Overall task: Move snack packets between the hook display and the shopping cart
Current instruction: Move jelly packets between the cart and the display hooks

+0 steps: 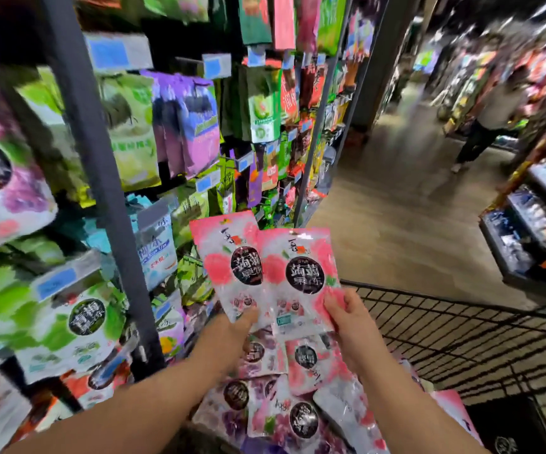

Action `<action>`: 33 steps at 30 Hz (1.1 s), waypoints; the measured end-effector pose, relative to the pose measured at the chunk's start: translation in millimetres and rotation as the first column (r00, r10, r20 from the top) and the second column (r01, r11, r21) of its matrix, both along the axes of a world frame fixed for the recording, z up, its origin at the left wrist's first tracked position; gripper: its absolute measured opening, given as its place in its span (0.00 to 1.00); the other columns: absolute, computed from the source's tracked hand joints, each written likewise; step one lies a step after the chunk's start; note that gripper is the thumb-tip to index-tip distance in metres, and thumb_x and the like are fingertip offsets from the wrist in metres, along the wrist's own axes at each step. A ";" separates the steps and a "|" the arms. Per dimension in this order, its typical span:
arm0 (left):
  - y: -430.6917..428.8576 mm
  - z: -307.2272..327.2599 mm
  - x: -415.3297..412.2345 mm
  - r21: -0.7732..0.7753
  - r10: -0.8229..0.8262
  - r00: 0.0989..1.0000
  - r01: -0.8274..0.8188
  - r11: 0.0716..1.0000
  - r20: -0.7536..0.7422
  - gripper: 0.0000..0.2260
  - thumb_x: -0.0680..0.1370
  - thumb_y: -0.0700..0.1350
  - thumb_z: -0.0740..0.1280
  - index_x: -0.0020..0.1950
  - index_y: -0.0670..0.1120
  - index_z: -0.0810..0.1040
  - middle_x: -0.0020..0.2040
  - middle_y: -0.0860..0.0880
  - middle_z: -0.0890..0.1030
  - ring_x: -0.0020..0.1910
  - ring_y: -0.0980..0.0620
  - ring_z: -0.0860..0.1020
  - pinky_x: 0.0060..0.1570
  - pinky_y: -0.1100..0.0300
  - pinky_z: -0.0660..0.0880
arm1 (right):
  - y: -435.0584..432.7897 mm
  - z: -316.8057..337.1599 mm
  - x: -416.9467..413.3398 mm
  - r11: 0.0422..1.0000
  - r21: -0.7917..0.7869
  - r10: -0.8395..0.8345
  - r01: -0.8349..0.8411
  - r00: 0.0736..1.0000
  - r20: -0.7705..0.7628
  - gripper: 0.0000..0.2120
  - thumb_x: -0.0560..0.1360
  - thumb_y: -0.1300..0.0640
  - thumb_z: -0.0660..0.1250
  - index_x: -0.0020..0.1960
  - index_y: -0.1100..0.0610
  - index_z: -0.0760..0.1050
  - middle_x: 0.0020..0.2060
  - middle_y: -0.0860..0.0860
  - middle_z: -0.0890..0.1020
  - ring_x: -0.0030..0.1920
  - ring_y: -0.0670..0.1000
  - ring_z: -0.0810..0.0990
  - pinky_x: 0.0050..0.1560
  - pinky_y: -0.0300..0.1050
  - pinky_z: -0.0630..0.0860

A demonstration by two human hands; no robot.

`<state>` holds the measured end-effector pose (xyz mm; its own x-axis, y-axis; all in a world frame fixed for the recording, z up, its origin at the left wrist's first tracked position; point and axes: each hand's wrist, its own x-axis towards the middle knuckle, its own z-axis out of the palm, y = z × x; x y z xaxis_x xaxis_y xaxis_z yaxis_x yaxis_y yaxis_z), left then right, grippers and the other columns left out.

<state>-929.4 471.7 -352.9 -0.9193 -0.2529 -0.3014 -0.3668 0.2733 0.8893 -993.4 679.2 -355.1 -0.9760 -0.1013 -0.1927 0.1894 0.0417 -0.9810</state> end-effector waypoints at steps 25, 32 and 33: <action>-126.3 185.1 40.7 -0.315 0.198 0.865 -0.367 0.875 -0.461 0.27 0.69 0.68 0.50 0.33 0.44 0.69 0.26 0.49 0.68 0.27 0.50 0.68 0.31 0.57 0.65 | -173.3 181.8 -1.9 0.874 0.004 0.432 -0.486 0.774 -0.463 0.15 0.73 0.57 0.72 0.48 0.40 0.71 0.47 0.39 0.78 0.46 0.36 0.77 0.45 0.33 0.73; -157.3 215.8 63.7 -0.345 0.279 0.789 -0.517 0.784 -0.548 0.24 0.75 0.66 0.53 0.35 0.45 0.65 0.29 0.50 0.65 0.28 0.52 0.65 0.29 0.59 0.62 | -213.8 220.7 11.4 0.787 -0.056 0.507 -0.614 0.697 -0.507 0.34 0.61 0.60 0.82 0.63 0.50 0.70 0.46 0.45 0.85 0.42 0.38 0.83 0.35 0.28 0.76; -160.2 220.0 67.1 -0.320 0.294 0.780 -0.524 0.789 -0.553 0.24 0.76 0.64 0.53 0.35 0.45 0.67 0.29 0.51 0.68 0.29 0.53 0.67 0.29 0.61 0.63 | -220.0 223.7 11.0 0.776 -0.075 0.507 -0.627 0.690 -0.516 0.35 0.59 0.60 0.83 0.62 0.52 0.71 0.45 0.45 0.86 0.42 0.40 0.84 0.35 0.29 0.77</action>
<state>-862.3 311.5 -132.9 -0.6873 -0.6325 0.3572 -0.1253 0.5876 0.7994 -982.3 459.2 -131.4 -0.6796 -0.6462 0.3472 -0.2514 -0.2396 -0.9378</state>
